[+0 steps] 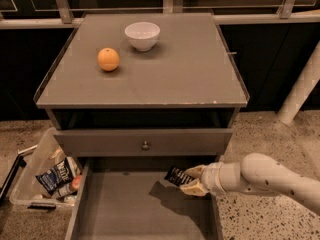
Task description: Place rxbar chocolate into middle drawer
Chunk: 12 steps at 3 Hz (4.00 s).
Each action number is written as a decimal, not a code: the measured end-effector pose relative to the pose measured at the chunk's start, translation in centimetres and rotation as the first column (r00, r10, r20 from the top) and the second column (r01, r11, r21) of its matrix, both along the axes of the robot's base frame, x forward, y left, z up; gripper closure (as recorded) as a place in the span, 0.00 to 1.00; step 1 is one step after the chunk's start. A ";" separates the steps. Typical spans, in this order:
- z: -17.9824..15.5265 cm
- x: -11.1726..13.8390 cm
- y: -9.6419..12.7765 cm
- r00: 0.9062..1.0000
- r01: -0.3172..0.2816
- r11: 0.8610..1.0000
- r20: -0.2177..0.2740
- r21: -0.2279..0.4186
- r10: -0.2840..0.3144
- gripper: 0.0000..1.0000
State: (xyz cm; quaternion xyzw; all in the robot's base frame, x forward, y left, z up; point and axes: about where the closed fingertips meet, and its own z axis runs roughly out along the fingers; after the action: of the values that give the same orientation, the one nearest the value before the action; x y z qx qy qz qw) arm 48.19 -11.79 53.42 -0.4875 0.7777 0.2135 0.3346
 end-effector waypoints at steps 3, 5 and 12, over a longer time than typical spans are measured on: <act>-6.3 -0.2 3.0 0.999 -0.046 0.997 0.024 -0.066 0.048 1.00; -11.0 0.0 4.7 0.992 -0.074 0.996 0.100 -0.046 0.078 1.00; -16.6 0.5 5.4 0.988 -0.116 0.993 0.097 -0.025 0.118 0.11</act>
Offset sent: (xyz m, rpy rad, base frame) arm -0.0022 0.0330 -0.0653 -0.0875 -0.0052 0.0601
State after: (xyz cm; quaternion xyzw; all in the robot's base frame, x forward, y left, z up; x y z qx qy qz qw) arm 48.73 -6.37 36.79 -0.5453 0.7325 0.2010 0.3544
